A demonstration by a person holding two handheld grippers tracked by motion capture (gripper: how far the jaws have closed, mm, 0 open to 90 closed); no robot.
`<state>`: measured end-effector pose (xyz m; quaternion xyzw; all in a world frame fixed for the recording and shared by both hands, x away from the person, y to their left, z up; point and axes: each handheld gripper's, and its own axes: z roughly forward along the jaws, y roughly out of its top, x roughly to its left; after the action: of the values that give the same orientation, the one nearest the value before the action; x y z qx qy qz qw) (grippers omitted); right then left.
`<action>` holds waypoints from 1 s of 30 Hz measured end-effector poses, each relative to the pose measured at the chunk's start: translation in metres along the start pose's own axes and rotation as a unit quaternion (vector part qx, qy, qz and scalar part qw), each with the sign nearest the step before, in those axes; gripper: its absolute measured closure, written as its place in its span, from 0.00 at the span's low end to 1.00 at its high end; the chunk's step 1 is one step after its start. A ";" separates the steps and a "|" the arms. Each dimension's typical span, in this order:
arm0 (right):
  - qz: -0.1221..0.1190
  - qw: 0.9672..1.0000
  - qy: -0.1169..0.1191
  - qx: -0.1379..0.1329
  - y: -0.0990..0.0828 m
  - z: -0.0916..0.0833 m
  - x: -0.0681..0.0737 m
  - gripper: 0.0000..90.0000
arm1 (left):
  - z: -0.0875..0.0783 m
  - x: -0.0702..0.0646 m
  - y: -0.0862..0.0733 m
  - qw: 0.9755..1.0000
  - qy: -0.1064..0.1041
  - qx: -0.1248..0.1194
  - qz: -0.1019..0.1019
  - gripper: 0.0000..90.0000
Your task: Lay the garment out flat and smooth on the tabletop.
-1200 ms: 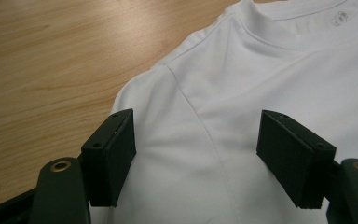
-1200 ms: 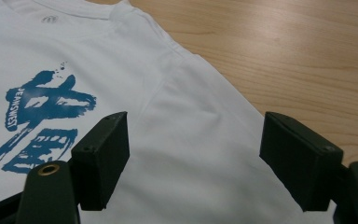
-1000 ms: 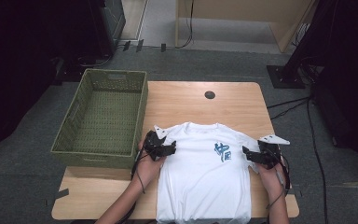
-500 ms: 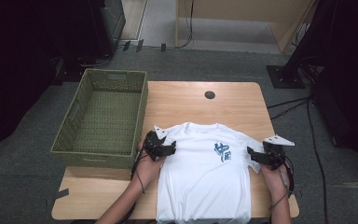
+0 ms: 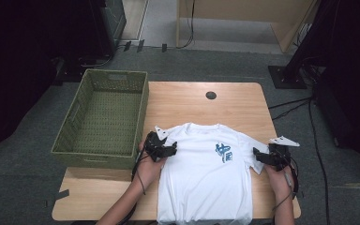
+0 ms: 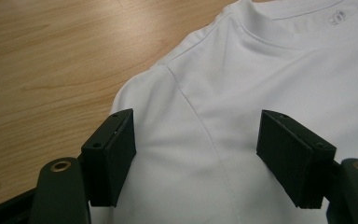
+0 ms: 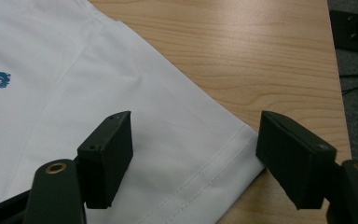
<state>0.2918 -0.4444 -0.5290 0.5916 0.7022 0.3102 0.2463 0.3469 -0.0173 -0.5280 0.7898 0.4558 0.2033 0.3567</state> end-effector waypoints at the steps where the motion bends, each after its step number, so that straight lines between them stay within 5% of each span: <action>1: -0.001 1.000 -0.002 0.000 0.000 0.000 0.000 0.32 | 0.000 0.000 0.000 1.000 0.000 0.000 0.000 0.32; 7: -0.001 1.000 -0.003 -0.008 0.000 0.001 0.000 0.40 | 0.000 0.000 0.000 1.000 0.000 0.000 0.000 0.32; 13: 0.000 1.000 -0.003 -0.024 0.002 0.005 -0.004 0.65 | -0.001 0.000 -0.001 1.000 0.000 0.001 0.001 0.32; 23: -0.006 1.000 -0.007 -0.018 0.005 0.005 0.000 0.93 | -0.001 -0.002 -0.001 1.000 -0.004 0.002 0.002 0.30; 30: -0.004 1.000 -0.015 -0.013 0.007 0.006 -0.001 0.96 | -0.007 -0.009 0.001 1.000 -0.004 0.006 0.015 0.30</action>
<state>0.3012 -0.4433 -0.5276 0.5903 0.6964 0.3097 0.2658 0.3382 -0.0221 -0.5228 0.7991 0.4439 0.2030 0.3510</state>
